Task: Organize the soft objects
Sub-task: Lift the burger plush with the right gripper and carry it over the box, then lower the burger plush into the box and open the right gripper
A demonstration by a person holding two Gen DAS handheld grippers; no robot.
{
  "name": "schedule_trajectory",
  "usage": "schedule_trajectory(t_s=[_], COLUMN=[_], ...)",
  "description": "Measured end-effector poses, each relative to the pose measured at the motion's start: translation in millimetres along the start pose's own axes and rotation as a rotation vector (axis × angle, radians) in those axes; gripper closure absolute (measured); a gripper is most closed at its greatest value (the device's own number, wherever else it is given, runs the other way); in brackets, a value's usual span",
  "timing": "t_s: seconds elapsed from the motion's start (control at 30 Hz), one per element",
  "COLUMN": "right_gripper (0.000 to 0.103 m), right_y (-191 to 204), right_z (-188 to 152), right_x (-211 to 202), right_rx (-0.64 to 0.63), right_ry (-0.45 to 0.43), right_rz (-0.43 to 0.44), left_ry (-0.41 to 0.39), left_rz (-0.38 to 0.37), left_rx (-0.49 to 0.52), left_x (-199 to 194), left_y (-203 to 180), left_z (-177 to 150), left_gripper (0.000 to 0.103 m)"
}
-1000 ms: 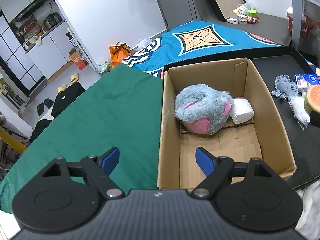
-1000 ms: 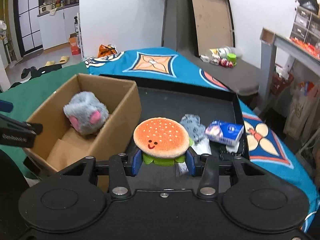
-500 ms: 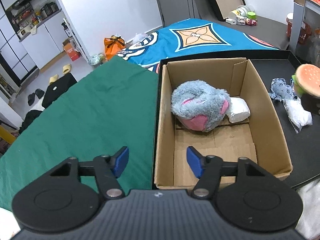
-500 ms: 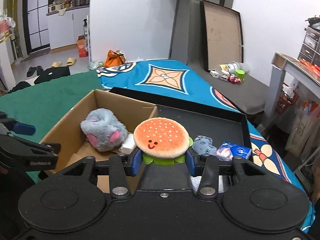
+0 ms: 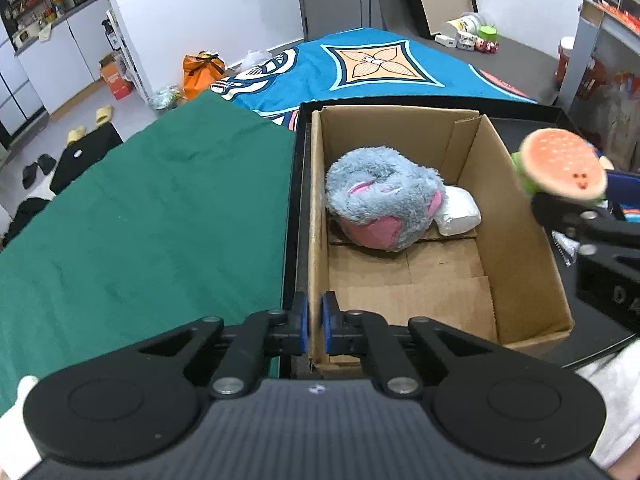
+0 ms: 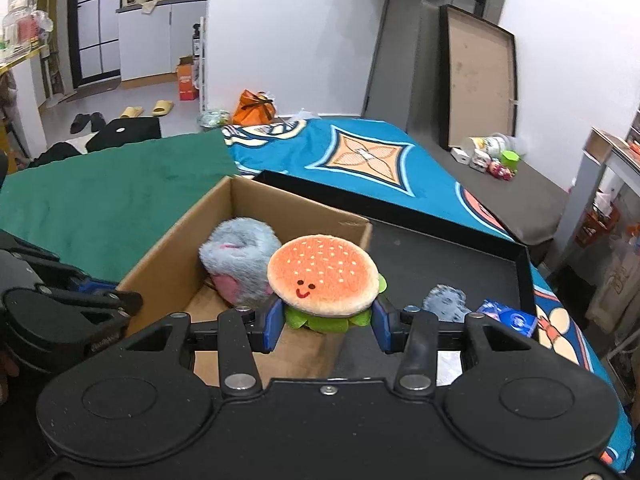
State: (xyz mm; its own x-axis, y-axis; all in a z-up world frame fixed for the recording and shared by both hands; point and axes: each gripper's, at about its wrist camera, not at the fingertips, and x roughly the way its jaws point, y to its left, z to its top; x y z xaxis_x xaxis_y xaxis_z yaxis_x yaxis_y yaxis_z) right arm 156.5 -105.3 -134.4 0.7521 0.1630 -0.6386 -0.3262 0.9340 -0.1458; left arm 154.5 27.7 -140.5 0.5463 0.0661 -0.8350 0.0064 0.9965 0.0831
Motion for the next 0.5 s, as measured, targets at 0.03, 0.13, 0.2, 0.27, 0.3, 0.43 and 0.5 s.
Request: schedule_trajectory(t_s=[0.03,0.13,0.2,0.27,0.3,0.43,0.5], right_gripper=[0.057,0.046,0.046,0.045,0.043,0.031,0.024], right_y=[3,10,12,10,8,0,-6], right_z=[2,7,7,6,6,0,-4], right_x=[0,-1,-1,-2,-2,-6,-9], right_rx=[0.001,-0.005,-0.018,-0.017,-0.015,-0.022,-0.029], right_ry=[-0.003,-0.008,-0.01,-0.004,0.001,-0.001,-0.009], right_rz=[0.012,0.034,0.029,0.022,0.016,-0.019,-0.039], left_ry=[0.001,0.002,0.005,0.006,0.006,0.009,0.008], left_rz=[-0.009,-0.021,-0.021,-0.021,-0.022,-0.011,-0.004], left_rx=[-0.01,-0.026,-0.028,-0.029,-0.03,-0.03,-0.025], left_x=[0,0,1,1,1,1,0], left_y=[2,6,6,6,5,5,3], left_z=[0,0,0,0,1,1,2], left_gripper=[0.096,0.096,0.096,0.096,0.096,0.096,0.095])
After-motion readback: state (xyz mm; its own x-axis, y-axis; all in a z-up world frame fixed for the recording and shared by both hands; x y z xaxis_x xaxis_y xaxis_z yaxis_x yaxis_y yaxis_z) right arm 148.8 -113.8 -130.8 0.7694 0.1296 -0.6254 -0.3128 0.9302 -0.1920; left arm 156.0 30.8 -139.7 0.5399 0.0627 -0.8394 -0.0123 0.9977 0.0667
